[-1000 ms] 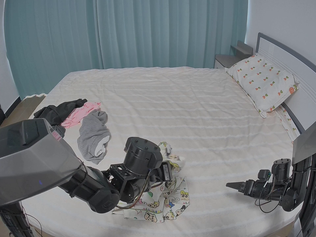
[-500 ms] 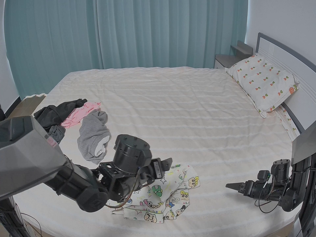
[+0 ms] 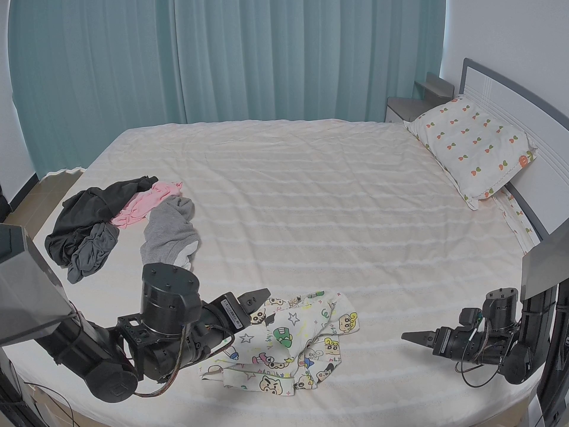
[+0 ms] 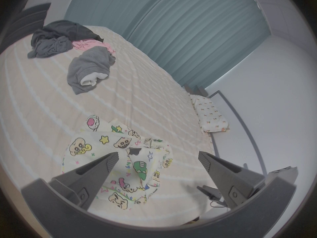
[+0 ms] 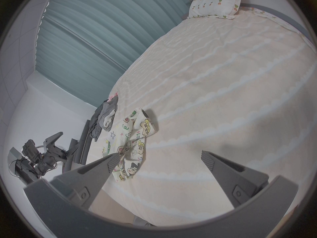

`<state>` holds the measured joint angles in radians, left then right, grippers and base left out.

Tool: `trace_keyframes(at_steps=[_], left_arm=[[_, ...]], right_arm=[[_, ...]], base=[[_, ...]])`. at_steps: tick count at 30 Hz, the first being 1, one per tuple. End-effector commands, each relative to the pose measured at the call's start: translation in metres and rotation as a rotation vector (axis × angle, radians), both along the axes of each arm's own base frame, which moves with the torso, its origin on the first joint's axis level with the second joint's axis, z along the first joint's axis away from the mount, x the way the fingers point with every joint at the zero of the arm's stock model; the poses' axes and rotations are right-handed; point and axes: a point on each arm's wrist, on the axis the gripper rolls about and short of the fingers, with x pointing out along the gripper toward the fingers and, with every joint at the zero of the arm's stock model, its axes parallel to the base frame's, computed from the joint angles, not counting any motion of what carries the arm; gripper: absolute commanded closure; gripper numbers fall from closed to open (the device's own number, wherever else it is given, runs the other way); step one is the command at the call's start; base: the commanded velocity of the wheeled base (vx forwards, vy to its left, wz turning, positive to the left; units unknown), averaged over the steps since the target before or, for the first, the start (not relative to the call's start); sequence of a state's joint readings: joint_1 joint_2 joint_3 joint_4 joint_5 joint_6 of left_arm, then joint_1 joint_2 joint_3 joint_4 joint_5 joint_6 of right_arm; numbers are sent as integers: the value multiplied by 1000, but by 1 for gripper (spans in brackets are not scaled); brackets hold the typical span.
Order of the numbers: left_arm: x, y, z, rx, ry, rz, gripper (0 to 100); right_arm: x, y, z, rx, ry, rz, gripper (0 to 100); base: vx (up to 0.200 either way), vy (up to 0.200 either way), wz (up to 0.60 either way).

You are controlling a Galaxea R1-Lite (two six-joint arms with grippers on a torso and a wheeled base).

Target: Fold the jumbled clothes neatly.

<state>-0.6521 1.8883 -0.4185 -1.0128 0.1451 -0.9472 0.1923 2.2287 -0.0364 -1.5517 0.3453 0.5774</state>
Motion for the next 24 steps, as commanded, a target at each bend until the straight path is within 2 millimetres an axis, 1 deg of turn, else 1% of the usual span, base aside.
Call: trace_keyframes(at_steps=[1,2,3,4,5,6,8,10,15,17,24], left_arm=[[-5,14,-29,14,78,4,0],[-6,15,-31,14,75,7,0],[-6,15,-31,14,75,7,0],[-7,16,-30,-8,49,6,0],[-7,16,-30,-8,47,6,0],[-8,19,-30,-23,31,16,0],[-8,21,-32,-31,32,24,0],[-7,23,-34,-34,42,35,0],[0,28,-46,-23,62,61,0],[2,28,-46,-37,39,64,0],[6,34,-46,-46,28,90,0]], right_arm=[[30,24,15,9,-176,12,0],[32,32,17,7,-195,22,0],[32,32,17,7,-195,22,0],[30,44,18,-5,-214,37,0],[30,44,18,-6,-214,37,0],[28,55,20,-10,-231,59,0],[30,65,21,-7,-252,79,0],[29,66,19,-22,-253,83,0],[31,69,14,-56,-226,60,0],[33,73,14,-62,-236,53,0],[29,83,10,-83,-235,62,0]], base=[[0,0,0],[0,0,0],[0,0,0],[0,0,0],[0,0,0],[0,0,0],[0,0,0],[0,0,0],[0,0,0],[0,200,0],[0,200,0]])
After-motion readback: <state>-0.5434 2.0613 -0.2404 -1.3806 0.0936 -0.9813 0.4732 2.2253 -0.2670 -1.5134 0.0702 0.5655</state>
